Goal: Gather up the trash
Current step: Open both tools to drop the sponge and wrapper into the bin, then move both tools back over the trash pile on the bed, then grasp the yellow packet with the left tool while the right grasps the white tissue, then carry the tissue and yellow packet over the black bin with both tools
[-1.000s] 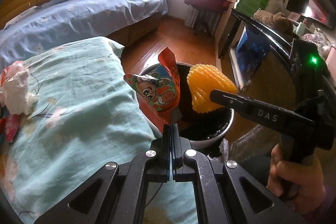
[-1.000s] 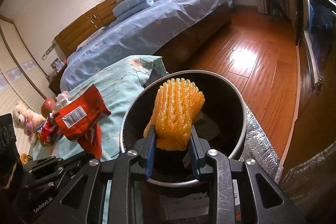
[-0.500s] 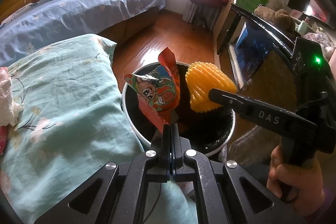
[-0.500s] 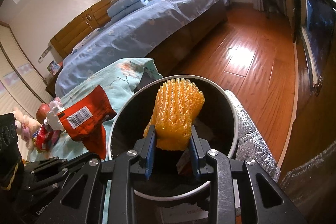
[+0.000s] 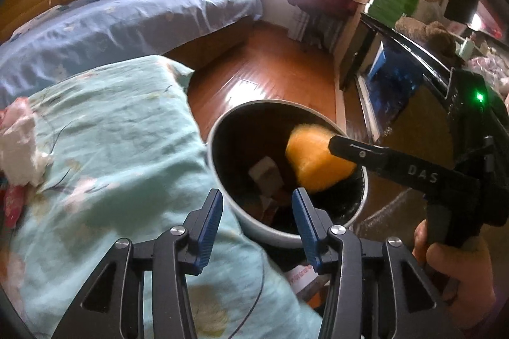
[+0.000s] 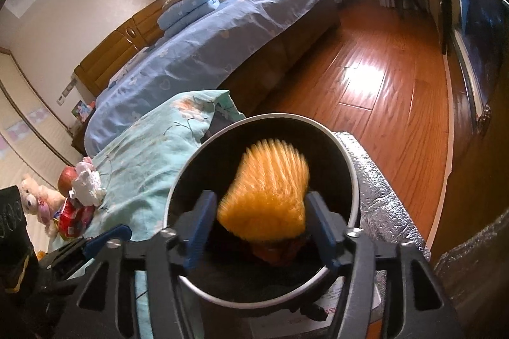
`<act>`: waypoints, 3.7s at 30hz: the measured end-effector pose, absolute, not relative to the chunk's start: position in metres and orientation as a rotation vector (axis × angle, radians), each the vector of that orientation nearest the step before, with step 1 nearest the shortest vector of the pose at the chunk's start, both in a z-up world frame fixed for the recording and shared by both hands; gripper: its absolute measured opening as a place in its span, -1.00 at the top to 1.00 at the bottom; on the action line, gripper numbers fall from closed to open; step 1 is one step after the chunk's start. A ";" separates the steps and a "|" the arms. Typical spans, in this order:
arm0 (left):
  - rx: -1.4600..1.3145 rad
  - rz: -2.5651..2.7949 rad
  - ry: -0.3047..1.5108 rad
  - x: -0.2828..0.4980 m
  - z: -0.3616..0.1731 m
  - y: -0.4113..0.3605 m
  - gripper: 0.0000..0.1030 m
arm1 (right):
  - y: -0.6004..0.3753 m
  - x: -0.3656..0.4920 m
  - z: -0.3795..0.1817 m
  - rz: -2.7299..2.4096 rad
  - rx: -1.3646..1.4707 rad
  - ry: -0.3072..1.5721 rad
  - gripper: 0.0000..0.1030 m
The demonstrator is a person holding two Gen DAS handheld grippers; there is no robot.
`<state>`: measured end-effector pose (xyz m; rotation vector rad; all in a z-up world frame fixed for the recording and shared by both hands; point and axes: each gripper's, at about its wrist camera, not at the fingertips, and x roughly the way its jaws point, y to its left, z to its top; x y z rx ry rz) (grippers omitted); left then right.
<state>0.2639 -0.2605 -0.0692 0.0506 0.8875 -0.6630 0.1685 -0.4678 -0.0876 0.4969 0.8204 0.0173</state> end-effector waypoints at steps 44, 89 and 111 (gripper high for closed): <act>-0.166 -0.158 0.818 0.189 -0.048 -0.006 -0.02 | -0.240 0.192 -0.068 0.394 0.310 0.839 -0.56; -0.148 -0.115 0.792 0.264 -0.069 0.033 0.90 | -0.189 0.272 -0.066 0.463 0.262 0.820 0.32; -0.103 -0.333 0.779 0.196 -0.043 -0.027 0.90 | -0.257 0.199 -0.055 0.397 0.357 0.781 0.32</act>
